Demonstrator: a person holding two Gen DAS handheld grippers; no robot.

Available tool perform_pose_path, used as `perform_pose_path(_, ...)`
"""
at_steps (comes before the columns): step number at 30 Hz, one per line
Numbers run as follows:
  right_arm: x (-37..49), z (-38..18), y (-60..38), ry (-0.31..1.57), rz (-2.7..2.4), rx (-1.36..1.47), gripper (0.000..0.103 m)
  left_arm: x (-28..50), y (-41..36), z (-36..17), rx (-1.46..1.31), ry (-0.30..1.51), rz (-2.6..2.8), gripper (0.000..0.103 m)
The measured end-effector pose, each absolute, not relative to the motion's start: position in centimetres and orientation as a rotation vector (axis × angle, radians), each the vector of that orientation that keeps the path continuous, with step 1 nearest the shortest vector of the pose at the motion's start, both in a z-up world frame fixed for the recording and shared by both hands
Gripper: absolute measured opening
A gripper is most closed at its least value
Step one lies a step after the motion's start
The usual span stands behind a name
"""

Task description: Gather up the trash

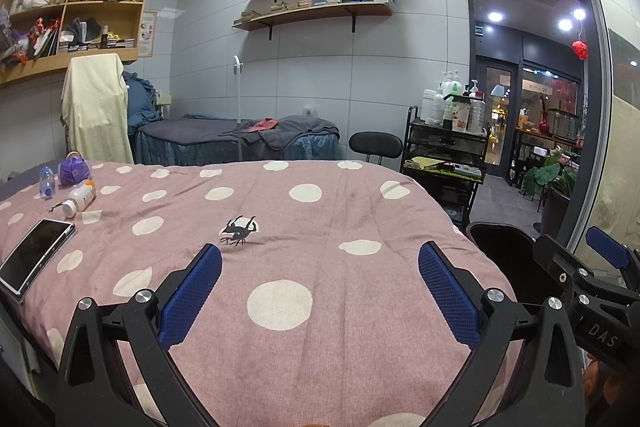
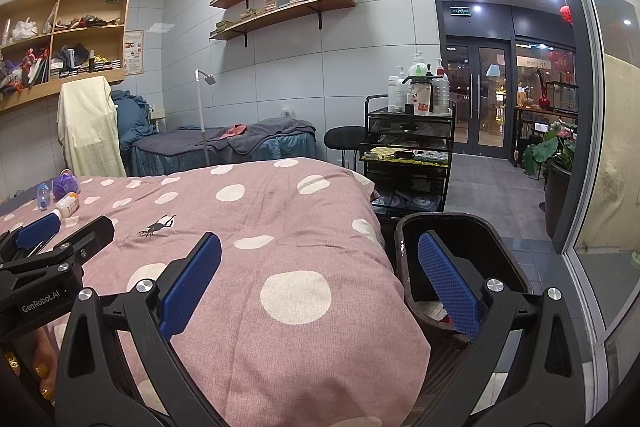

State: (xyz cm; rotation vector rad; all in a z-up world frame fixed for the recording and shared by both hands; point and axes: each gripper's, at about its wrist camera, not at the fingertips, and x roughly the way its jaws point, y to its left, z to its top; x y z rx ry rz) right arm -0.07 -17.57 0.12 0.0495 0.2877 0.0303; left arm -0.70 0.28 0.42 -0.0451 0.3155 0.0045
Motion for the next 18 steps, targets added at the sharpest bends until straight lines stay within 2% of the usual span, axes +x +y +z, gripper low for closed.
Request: perform_pose_path(18, -0.04, -0.29, -17.47, 0.29, 0.031, 0.052, 0.097, -0.91, -0.27, 0.43, -0.04, 0.308, -0.005, 0.097)
